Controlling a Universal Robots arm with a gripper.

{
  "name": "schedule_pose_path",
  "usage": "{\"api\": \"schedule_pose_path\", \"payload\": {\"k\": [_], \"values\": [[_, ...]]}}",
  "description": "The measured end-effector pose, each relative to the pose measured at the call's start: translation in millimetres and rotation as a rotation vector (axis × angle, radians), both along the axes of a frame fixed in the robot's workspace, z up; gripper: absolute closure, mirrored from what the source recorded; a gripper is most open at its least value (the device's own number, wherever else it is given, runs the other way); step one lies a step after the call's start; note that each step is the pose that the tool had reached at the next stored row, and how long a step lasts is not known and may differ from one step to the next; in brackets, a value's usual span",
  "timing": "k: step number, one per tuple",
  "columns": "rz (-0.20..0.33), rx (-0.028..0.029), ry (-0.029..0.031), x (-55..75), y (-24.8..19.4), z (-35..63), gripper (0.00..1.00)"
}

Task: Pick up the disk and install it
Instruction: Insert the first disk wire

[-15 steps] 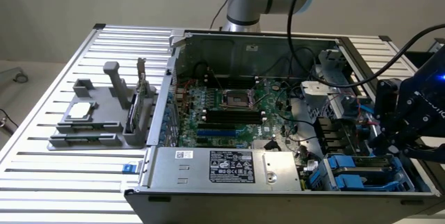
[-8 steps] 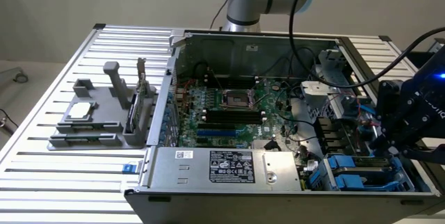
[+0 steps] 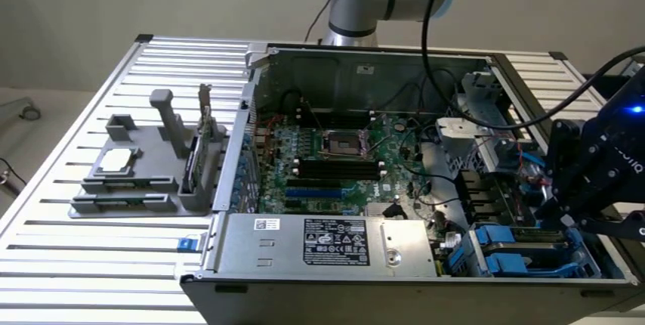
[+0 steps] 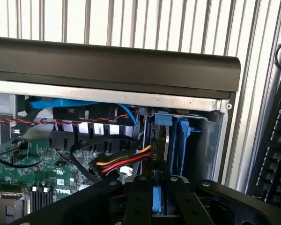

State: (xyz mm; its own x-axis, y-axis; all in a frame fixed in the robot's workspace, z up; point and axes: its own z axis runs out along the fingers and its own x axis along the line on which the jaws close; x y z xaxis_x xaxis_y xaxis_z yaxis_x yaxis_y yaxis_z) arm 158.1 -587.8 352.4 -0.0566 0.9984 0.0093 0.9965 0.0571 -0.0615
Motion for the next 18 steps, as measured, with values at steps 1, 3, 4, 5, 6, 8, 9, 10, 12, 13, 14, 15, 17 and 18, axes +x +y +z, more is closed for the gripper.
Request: {"api": "schedule_pose_path", "payload": {"k": [1, 3, 4, 5, 6, 8, 9, 10, 12, 13, 14, 15, 17, 18], "values": [[-0.009, -0.0023, 0.0021, 0.0, 0.0, -0.4, 0.84], [-0.026, -0.0064, 0.006, 0.0, 0.0, -1.5, 0.84], [-0.033, -0.0087, 0.0079, 0.0, 0.0, -2.0, 0.84], [-0.041, -0.0108, 0.0098, 0.0, 0.0, -2.5, 0.84], [-0.048, -0.013, 0.0118, 0.0, 0.0, -3.1, 0.84], [-0.059, -0.0174, 0.0154, 0.1, 0.1, -4.2, 0.84], [-0.061, -0.0208, 0.0169, 0.1, 0.4, -4.7, 0.84], [-0.062, -0.0245, 0.0185, 0.3, 1.0, -5.4, 0.84], [-0.064, -0.0311, 0.0224, 0.9, 3.5, -6.7, 0.84], [-0.064, -0.0338, 0.0247, 1.2, 5.0, -7.5, 0.84], [-0.064, -0.0361, 0.0268, 1.6, 6.4, -8.3, 0.84], [-0.065, -0.0381, 0.0288, 2.2, 7.8, -9.1, 0.84], [-0.066, -0.0409, 0.0301, 4.4, 10.1, -9.5, 0.84], [-0.066, -0.0417, 0.0304, 6.0, 11.1, -9.7, 0.84]]}}
